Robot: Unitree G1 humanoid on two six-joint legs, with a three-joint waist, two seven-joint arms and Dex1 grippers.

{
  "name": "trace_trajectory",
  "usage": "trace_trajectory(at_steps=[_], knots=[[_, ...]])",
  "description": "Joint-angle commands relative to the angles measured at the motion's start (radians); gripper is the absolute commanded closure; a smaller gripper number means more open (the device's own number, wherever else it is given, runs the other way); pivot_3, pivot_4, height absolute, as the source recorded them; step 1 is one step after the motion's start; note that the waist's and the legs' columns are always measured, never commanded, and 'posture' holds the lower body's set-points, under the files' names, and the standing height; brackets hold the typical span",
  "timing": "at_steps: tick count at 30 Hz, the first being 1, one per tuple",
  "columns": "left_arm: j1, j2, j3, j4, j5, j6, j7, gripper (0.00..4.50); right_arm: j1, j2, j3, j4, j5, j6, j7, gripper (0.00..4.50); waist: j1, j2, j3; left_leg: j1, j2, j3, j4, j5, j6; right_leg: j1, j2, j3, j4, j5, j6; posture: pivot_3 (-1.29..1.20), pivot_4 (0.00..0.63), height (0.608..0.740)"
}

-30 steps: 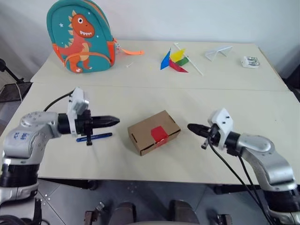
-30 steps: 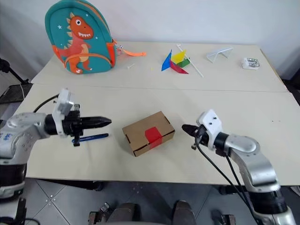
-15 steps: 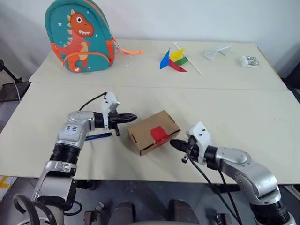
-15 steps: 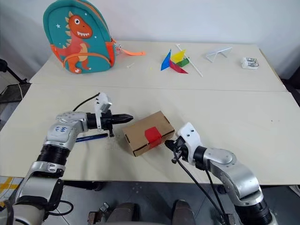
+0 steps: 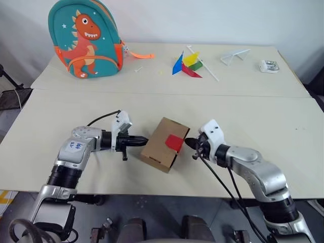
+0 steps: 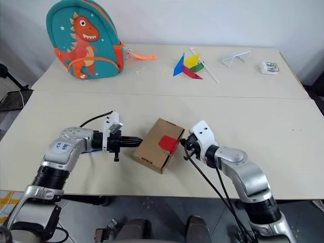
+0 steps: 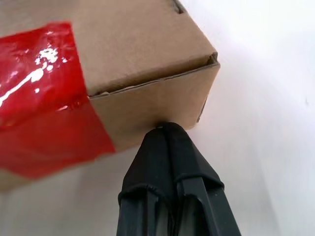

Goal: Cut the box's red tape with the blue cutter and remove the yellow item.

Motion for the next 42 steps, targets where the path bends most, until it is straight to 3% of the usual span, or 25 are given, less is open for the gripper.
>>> trace_trajectory(at_steps=[1, 8, 21, 28, 35, 36, 39, 42], knots=[[0.054, -0.014, 0.056, -0.136, -0.052, 0.061, 0.077, 4.43, -0.063, 0.014, 0.02, 0.066, -0.03, -0.063, 0.026, 4.5, -0.001, 0.0, 0.0, 0.0, 0.0, 0.0, 0.0, 0.0, 0.0, 0.0, 0.0, 0.0, 0.0, 0.0, 0.0, 0.0, 0.15, 0.74], [0.157, -0.094, 0.112, -0.299, -0.121, 0.173, 0.24, 4.43, -0.192, 0.052, 0.053, 0.27, -0.093, -0.184, 0.072, 4.5, -0.001, 0.0, 0.0, 0.0, 0.0, -0.001, 0.0, 0.0, 0.0, 0.0, 0.0, 0.0, 0.0, 0.0, 0.0, 0.0, 0.15, 0.74], [0.179, -0.12, 0.114, -0.291, -0.109, 0.141, 0.35, 4.43, -0.396, 0.111, 0.074, 0.566, -0.193, -0.365, 0.159, 4.5, -0.015, 0.0, 0.0, 0.0, 0.0, -0.001, 0.0, 0.0, -0.001, 0.0, 0.0, -0.001, 0.0, 0.0, 0.0, 0.0, 0.15, 0.74], [0.238, -0.022, 0.208, -0.32, -0.155, 0.098, 0.291, 4.43, -0.358, 0.013, -0.003, 0.423, -0.14, -0.364, 0.259, 4.5, -0.023, 0.001, 0.0, 0.0, 0.0, -0.001, 0.0, 0.001, -0.002, 0.0, 0.0, -0.001, 0.0, 0.0, 0.0, 0.0, 0.15, 0.74], [0.364, 0.126, 0.461, -0.325, -0.278, 0.035, 0.159, 4.43, -0.198, -0.117, -0.187, 0.178, 0.058, -0.33, 0.394, 4.5, -0.023, 0.001, 0.001, 0.0, 0.001, -0.001, -0.002, -0.001, -0.003, 0.0, 0.0, -0.002, -0.003, 0.0, 0.0, 0.0, 0.15, 0.74], [0.395, 0.153, 0.508, -0.295, -0.267, -0.002, 0.14, 4.48, -0.156, -0.131, -0.219, 0.14, 0.098, -0.32, 0.415, 4.32, -0.023, 0.001, 0.001, 0.0, 0.001, -0.001, -0.002, -0.001, -0.003, 0.0, 0.0, -0.002, -0.003, 0.0, 0.0, 0.0, 0.15, 0.74], [0.509, 0.248, 0.611, -0.152, -0.166, -0.201, 0.069, 3.87, -0.02, -0.145, -0.312, 0.035, 0.212, -0.363, 0.491, 3.55, -0.024, 0.001, 0.001, 0.0, 0.002, 0.0, -0.003, -0.001, -0.003, 0.001, 0.0, -0.003, -0.004, 0.0, 0.0, 0.0, 0.15, 0.74], [0.611, 0.326, 0.658, -0.013, -0.122, -0.354, -0.036, 2.92, 0.096, -0.139, -0.334, -0.055, 0.241, -0.449, 0.54, 2.51, -0.023, 0.002, 0.001, 0.001, 0.002, 0.003, -0.005, -0.002, -0.002, 0.001, 0.0, -0.003, -0.007, 0.0, 0.0, 0.0, 0.15, 0.74]])
